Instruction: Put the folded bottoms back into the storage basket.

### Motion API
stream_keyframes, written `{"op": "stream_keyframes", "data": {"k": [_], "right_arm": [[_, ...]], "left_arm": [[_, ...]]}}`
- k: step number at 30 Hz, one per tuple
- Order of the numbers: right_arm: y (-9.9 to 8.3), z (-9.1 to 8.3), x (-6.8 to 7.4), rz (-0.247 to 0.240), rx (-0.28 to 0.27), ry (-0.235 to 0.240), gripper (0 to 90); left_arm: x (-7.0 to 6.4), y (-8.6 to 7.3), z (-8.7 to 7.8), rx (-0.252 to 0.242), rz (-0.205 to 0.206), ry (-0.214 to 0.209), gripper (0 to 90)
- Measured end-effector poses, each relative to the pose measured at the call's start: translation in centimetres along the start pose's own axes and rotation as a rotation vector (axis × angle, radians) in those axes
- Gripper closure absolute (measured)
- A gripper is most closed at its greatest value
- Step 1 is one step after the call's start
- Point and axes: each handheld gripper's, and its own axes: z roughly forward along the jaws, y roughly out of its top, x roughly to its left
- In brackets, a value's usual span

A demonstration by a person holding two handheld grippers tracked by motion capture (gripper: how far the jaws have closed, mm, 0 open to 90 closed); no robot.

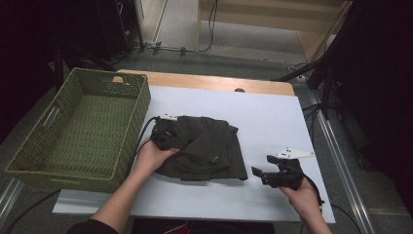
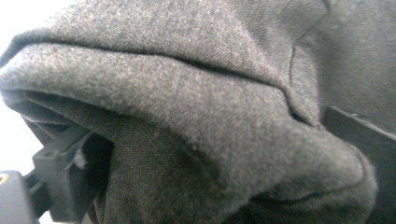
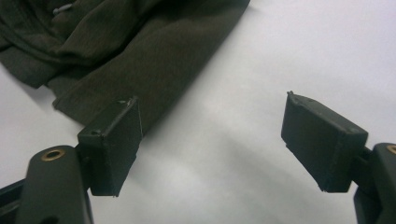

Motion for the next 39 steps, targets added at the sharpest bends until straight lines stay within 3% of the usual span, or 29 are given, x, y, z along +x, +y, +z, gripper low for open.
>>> {"op": "stream_keyframes", "data": {"k": [2, 6, 8, 16, 25, 29, 32, 35, 39], "right_arm": [[-0.2, -0.1, 0.1, 0.004, 0.006, 0.005, 19.0], [-0.9, -0.3, 0.5, 0.004, 0.017, 0.011, 19.0], [-1.0, -0.3, 0.6, -0.003, 0.024, 0.008, 19.0], [-1.0, 0.0, 0.2, 0.012, 0.029, 0.007, 19.0], [-1.0, 0.0, 0.2, 0.008, 0.029, 0.014, 19.0], [-1.0, -0.1, 0.2, 0.012, 0.025, 0.012, 19.0], [-1.0, -0.3, 0.2, 0.012, 0.021, 0.01, 19.0], [-1.0, -0.3, 0.2, 0.013, 0.017, 0.012, 19.0], [-1.0, -0.3, 0.2, 0.012, 0.018, 0.012, 19.0]], "left_arm": [[-0.1, 0.0, 0.0, -0.002, -0.002, -0.008, 5.2], [-0.7, -0.2, -0.1, -0.003, -0.018, -0.048, 20.6], [-0.9, -0.1, -0.1, 0.0, -0.034, -0.09, 33.0], [-1.3, 0.1, 0.1, 0.012, -0.058, -0.189, 56.1], [-2.3, 1.0, -0.5, 0.019, -0.047, -0.199, 62.0], [-2.4, 1.5, -1.2, 0.002, -0.061, -0.237, 62.8], [-2.8, 2.0, -2.0, 0.006, -0.026, -0.225, 63.4], [-2.9, 2.3, -2.5, -0.007, -0.036, -0.247, 63.8], [-3.5, 2.9, -3.5, -0.007, 0.0, -0.236, 63.9]]}}
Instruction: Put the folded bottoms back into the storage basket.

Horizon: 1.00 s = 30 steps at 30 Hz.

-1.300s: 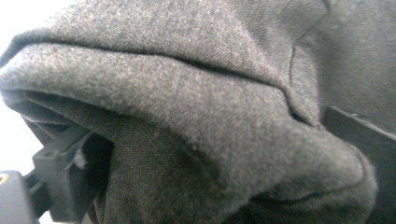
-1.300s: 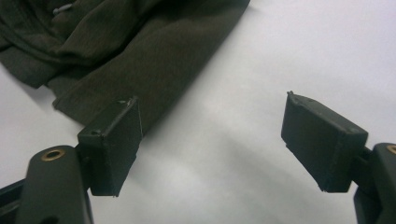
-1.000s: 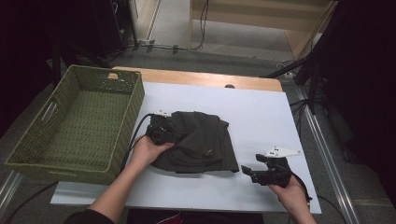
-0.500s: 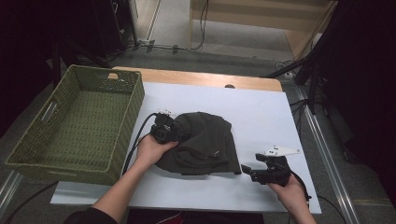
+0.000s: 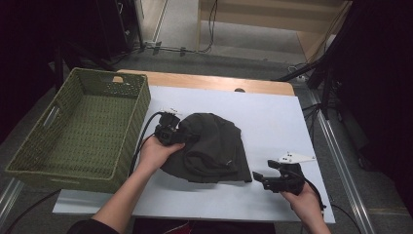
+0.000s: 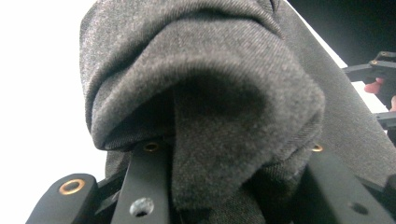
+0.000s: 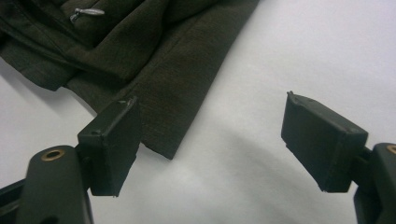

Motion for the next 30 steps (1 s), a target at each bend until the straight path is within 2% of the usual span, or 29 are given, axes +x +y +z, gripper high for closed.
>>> {"op": "stream_keyframes", "data": {"k": [3, 5, 8, 9, 10, 14, 22, 30], "right_arm": [[0.0, 0.0, 0.0, 0.0, -0.001, 0.001, 19.0], [0.0, -0.1, 0.0, -0.002, -0.002, -0.002, 19.0], [0.0, -0.1, 0.0, 0.003, -0.007, -0.003, 19.0], [0.0, -0.2, 0.0, 0.004, -0.009, -0.001, 19.0], [0.0, -0.1, 0.0, 0.004, -0.009, 0.0, 19.0], [0.0, -0.1, 0.0, 0.005, -0.007, 0.003, 19.0], [0.0, -0.2, -0.1, 0.007, -0.011, -0.001, 19.0], [0.0, 0.0, 0.0, 0.011, -0.005, 0.003, 19.0]], "left_arm": [[-0.6, 0.5, -0.8, -0.007, 0.012, -0.013, 64.3], [-1.0, 0.8, -1.2, -0.002, 0.025, -0.006, 64.5], [-1.6, 1.4, -1.7, 0.0, 0.024, -0.013, 64.6], [-1.9, 1.5, -1.7, 0.003, 0.025, -0.011, 64.6], [-2.3, 1.9, -1.6, 0.029, 0.033, 0.009, 64.7], [-2.9, 2.8, -1.7, 0.042, 0.033, 0.002, 64.8], [-4.2, 5.0, -3.3, 0.034, 0.117, 0.014, 64.8], [-4.5, 7.0, -5.5, 0.041, 0.113, 0.0, 65.1]]}}
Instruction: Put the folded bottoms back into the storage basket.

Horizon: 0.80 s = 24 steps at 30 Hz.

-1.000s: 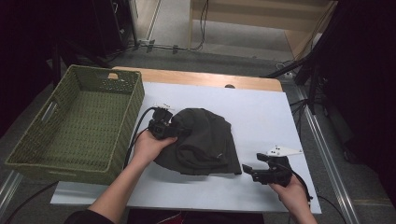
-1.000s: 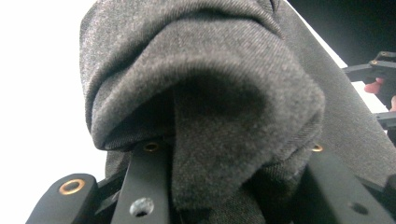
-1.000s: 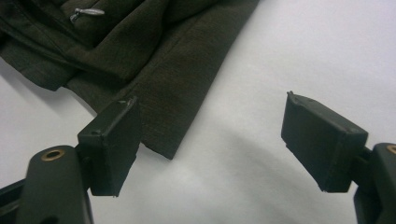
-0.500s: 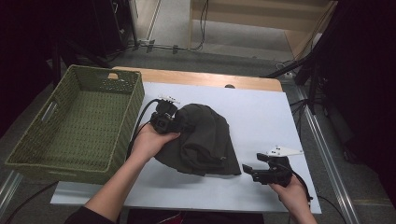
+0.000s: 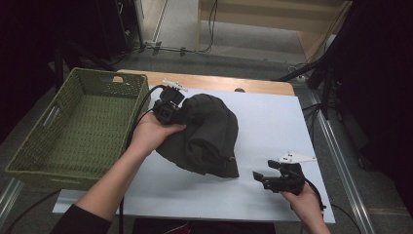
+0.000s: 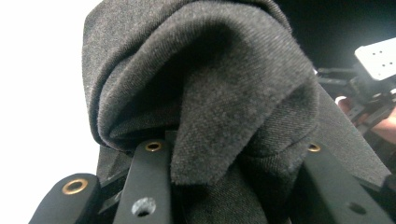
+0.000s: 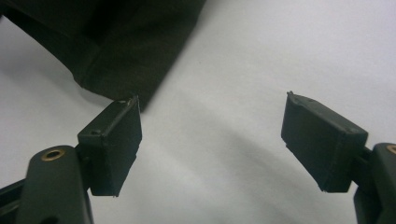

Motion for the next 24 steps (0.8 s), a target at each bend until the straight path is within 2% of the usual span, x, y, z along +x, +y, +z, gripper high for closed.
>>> {"op": "stream_keyframes", "data": {"k": [4, 8, 14, 16, 24], "right_arm": [[0.0, 0.0, 0.0, 0.001, 0.0, 0.0, 19.0], [0.0, 0.1, 0.0, 0.006, 0.004, -0.001, 19.0], [0.0, 0.1, 0.1, 0.008, 0.002, 0.002, 19.0], [0.0, 0.1, 0.0, 0.004, 0.002, 0.001, 19.0], [0.0, 0.3, 0.1, 0.002, 0.007, 0.003, 19.0]], "left_arm": [[0.2, 0.7, -1.0, -0.005, -0.035, 0.004, 66.2], [0.5, 1.4, -1.9, 0.008, -0.032, -0.005, 66.3], [1.1, 2.3, -3.6, -0.007, -0.052, -0.036, 66.2], [1.5, 2.5, -4.3, -0.014, -0.07, -0.048, 66.2], [2.2, 3.4, -6.4, -0.011, -0.069, -0.009, 66.2]]}}
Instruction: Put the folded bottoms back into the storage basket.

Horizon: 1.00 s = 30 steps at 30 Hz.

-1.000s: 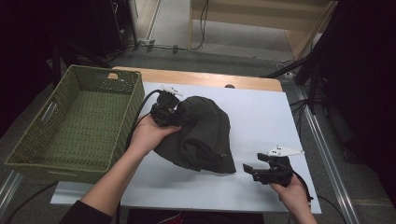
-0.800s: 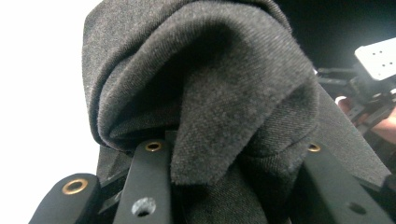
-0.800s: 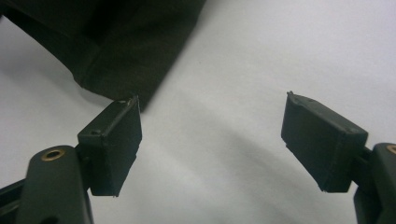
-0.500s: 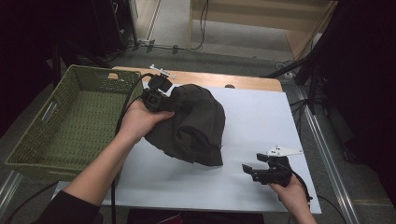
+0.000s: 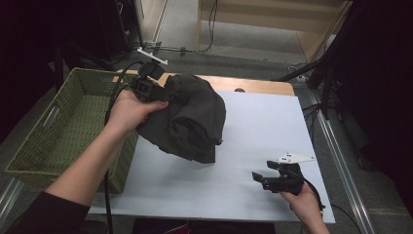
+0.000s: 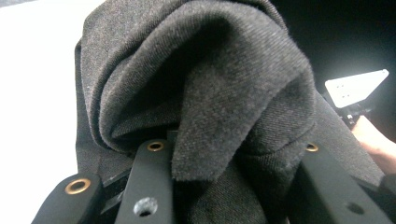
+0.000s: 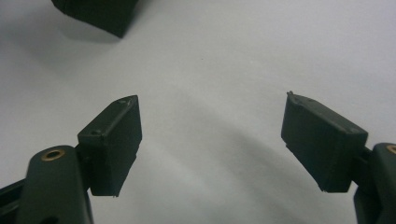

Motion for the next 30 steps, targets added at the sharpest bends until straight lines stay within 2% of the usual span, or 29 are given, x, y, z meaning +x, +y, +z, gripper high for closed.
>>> {"op": "stream_keyframes", "data": {"k": [11, 15, 22, 30], "right_arm": [[0.0, 0.0, 0.1, -0.003, 0.001, 0.001, 19.0], [0.0, 0.1, 0.1, 0.001, 0.0, -0.001, 19.0], [0.0, 0.1, 0.1, 0.001, 0.002, -0.001, 19.1], [0.0, 0.1, 0.1, -0.002, 0.004, -0.004, 19.0]], "left_arm": [[1.3, 0.9, -3.3, -0.026, -0.035, 0.017, 66.1], [1.7, 1.2, -4.7, -0.04, -0.038, 0.041, 66.0], [2.3, 1.3, -6.8, -0.079, -0.052, 0.059, 66.1], [3.6, 1.0, -9.0, -0.135, -0.099, 0.074, 66.1]]}}
